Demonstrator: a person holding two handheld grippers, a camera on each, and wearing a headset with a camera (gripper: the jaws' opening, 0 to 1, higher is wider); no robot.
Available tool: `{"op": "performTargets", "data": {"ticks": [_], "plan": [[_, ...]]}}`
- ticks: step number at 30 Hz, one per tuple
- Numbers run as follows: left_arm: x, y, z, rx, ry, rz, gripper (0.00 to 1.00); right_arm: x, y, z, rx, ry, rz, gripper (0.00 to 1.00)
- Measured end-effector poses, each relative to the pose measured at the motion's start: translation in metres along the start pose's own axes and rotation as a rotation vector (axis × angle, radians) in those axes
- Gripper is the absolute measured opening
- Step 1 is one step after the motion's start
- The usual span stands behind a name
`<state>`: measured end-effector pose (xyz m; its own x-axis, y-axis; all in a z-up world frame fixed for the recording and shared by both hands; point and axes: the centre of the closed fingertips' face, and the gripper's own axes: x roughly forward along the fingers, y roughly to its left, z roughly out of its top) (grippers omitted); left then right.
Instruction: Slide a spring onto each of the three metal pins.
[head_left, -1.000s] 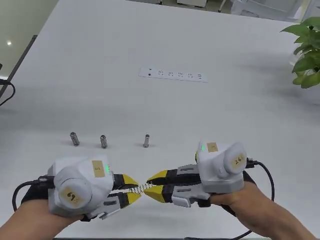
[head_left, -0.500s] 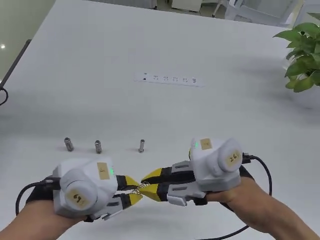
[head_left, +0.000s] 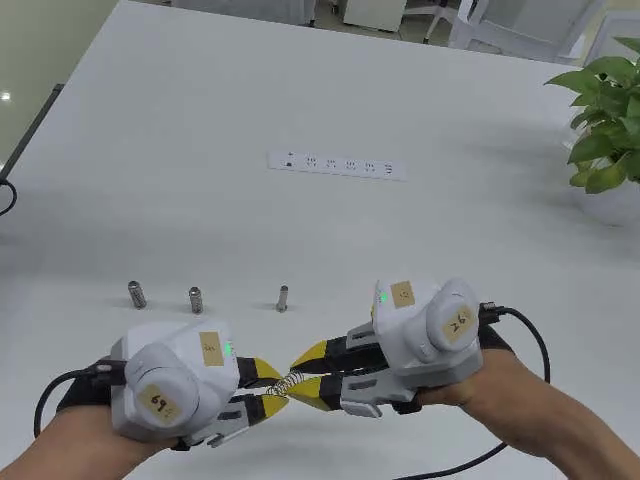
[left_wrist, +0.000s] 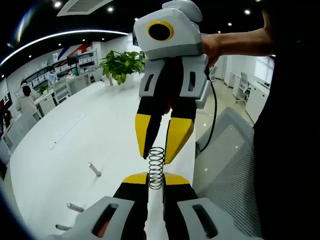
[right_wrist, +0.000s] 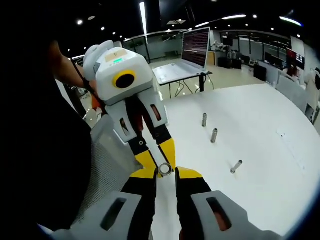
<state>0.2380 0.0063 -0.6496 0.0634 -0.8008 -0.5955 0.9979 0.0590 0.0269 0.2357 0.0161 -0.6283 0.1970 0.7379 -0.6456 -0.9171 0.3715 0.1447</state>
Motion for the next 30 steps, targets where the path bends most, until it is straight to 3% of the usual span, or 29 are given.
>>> {"op": "performTargets", "data": {"ticks": [9,23,30], "plan": [[0.001,-0.004,0.001,0.015,0.001,-0.011,0.02,-0.002,0.003,-0.005,-0.122,0.099,0.026,0.18],[0.002,-0.007,0.003,0.032,0.004,-0.018,0.02,0.007,0.007,-0.006,-0.212,0.159,0.059,0.17],[0.002,-0.007,0.002,0.054,0.015,-0.019,0.02,0.010,0.011,-0.009,-0.262,0.174,0.079,0.09]]}}
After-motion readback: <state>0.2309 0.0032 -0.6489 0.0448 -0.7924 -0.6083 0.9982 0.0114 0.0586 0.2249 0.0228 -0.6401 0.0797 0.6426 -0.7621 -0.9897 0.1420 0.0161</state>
